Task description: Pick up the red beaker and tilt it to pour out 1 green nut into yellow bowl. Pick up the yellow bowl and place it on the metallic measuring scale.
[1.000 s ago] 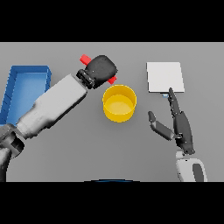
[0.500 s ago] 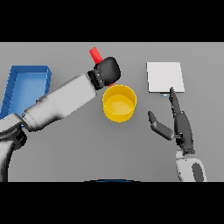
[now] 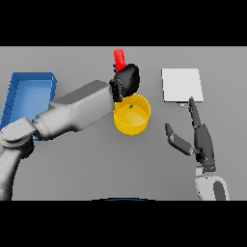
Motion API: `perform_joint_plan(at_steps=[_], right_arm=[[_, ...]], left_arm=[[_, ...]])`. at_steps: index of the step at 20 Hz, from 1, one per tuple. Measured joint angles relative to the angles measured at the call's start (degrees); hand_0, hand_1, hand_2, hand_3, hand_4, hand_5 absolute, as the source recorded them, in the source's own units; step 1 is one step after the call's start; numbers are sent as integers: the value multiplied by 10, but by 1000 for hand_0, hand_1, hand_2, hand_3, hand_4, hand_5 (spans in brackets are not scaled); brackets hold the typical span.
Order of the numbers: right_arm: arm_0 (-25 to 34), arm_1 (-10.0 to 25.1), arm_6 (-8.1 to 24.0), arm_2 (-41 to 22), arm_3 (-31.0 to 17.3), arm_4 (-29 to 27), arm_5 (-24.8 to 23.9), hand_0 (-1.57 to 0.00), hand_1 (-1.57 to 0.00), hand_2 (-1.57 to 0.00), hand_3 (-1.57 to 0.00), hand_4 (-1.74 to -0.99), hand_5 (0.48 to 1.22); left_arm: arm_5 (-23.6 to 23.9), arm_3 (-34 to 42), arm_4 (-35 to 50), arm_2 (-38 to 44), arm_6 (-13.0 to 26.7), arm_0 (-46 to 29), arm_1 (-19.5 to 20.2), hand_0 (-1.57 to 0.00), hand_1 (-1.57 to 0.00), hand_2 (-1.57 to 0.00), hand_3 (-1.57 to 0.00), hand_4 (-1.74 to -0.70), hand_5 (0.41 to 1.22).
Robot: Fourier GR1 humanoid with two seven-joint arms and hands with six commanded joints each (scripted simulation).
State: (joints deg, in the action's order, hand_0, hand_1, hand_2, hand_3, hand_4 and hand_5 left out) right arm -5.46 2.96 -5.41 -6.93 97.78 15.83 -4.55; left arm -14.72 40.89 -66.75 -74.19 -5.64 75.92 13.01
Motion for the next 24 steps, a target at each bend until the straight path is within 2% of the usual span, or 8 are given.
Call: perform_joint_plan(at_steps=[5,10,12,13,18,21,23,24], right_arm=[[3,-9,-5,-4,-1,2,-5,1,1,1,1,-1152,635],[8,-7,-15,0,-10,-14,6,1,1,1,1,-1154,654],[6,-1,-21,-2,-5,-6,6,1,1,1,1,-1160,660],[5,-3,-24,-6,-3,-4,7,1,1,1,1,-1160,663],[16,-5,-17,-4,-14,-3,4,1,1,1,1,-1146,641],[17,-3,-15,-9,-14,18,-10,1,1,1,1,-1142,630],[26,-9,-13,-5,-18,1,-4,1,1,1,1,-1110,623],[25,-13,-26,-5,-28,-9,2,1,1,1,1,-1093,623]], left_arm=[[1,-13,-5,-37,-10,36,-19,-1571,-1571,-1571,-1571,-1721,1221],[20,-59,2,-42,-34,127,6,-1571,-1571,-1571,-1571,-1725,1221],[36,-85,27,-19,-31,157,15,-1571,-1571,-1571,-1179,-1731,1221],[44,-93,37,-8,-27,172,31,-1571,-1571,-1571,-1257,-1726,1221],[68,-229,181,130,11,228,64,-1571,-1571,-1571,-1468,-1734,1221],[74,-290,312,245,48,226,104,-1571,-1571,-1571,-1402,-1737,1221],[96,-327,379,296,65,214,132,-1571,-1571,-1571,-1430,-1739,1221],[107,-339,413,320,65,201,148,-1571,-1571,-1571,-1458,-1739,1221]])
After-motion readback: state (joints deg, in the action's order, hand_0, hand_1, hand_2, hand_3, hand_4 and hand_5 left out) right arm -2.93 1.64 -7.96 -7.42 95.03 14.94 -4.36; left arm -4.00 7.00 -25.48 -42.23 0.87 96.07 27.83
